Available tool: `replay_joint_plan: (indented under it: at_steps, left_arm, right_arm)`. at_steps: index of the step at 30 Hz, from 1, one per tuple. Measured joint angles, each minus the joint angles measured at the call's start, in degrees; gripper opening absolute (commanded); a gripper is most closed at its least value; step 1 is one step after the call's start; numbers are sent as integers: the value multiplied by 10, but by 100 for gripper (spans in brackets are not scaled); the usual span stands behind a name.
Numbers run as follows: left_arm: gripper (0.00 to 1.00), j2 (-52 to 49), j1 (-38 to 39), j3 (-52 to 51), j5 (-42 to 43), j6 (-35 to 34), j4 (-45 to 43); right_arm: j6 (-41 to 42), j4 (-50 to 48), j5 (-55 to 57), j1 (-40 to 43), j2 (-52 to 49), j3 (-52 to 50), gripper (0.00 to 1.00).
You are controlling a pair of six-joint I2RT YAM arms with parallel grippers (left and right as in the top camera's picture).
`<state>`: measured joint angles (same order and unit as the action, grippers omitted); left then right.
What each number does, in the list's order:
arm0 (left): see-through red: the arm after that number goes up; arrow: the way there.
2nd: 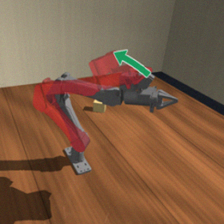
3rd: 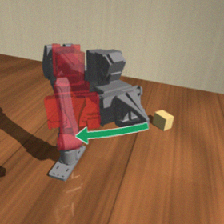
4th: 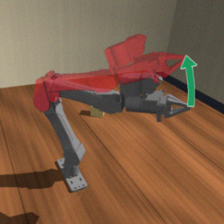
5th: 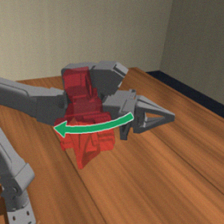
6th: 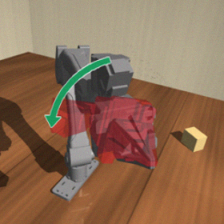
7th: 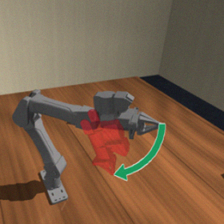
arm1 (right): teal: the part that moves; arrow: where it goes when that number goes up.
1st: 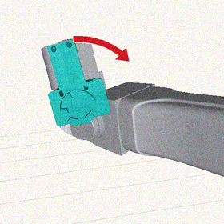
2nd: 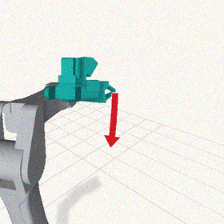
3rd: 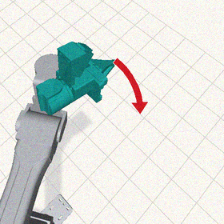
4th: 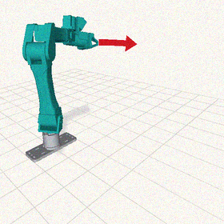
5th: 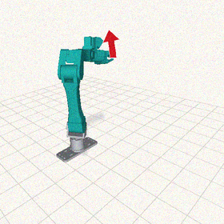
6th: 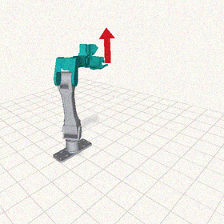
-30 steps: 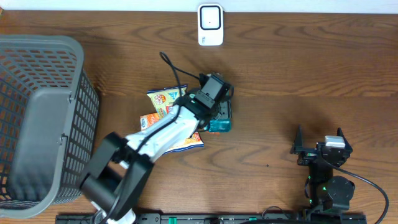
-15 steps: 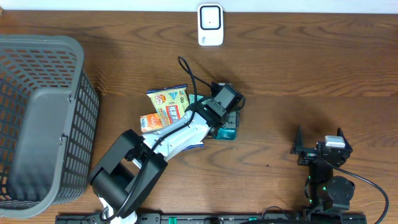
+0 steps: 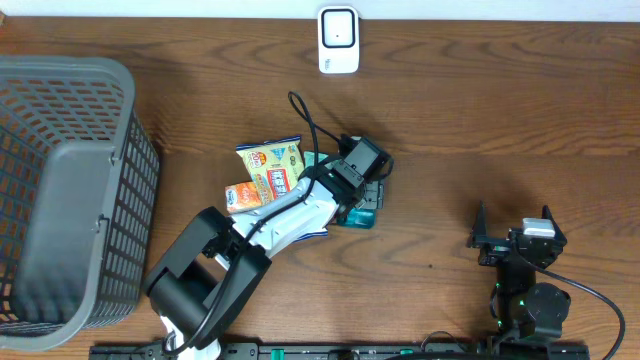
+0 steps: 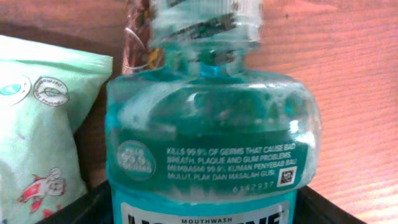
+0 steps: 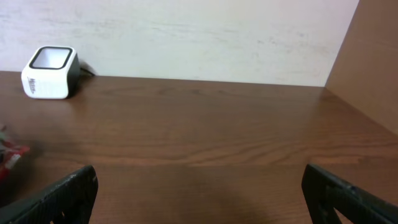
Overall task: Scan the item barcode
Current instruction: 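Lift the Listerine bottle out and set it upright right of the chocolate, then open left gripper and withdraw it toward the basket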
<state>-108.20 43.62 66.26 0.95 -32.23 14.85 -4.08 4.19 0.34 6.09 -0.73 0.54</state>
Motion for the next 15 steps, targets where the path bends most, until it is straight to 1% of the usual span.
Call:
replay_joint_plan:
  at_steps: [1, 2, 5, 8, 10, 15]
  left_arm:
    - [100, 6, 0, 0, 0, 10, 4]
    - [98, 14, 0, 4, -1, 19, 13]
    - [98, 58, 0, 26, -16, 52, 43]
    - [98, 139, -2, 67, -40, 94, 58]
    - [98, 183, -9, 83, -45, 110, 60]
    - [98, 301, -64, 91, -57, 130, 65]
  right_arm:
    - [0, 0, 0, 0, 0, 0, 99]
    - [0, 0, 0, 0, 0, 0, 99]
    - [0, 0, 0, 0, 0, 0, 99]
    - [0, 0, 0, 0, 0, 0, 99]
    - [0, 0, 0, 0, 0, 0, 99]
    - [0, 0, 0, 0, 0, 0, 99]
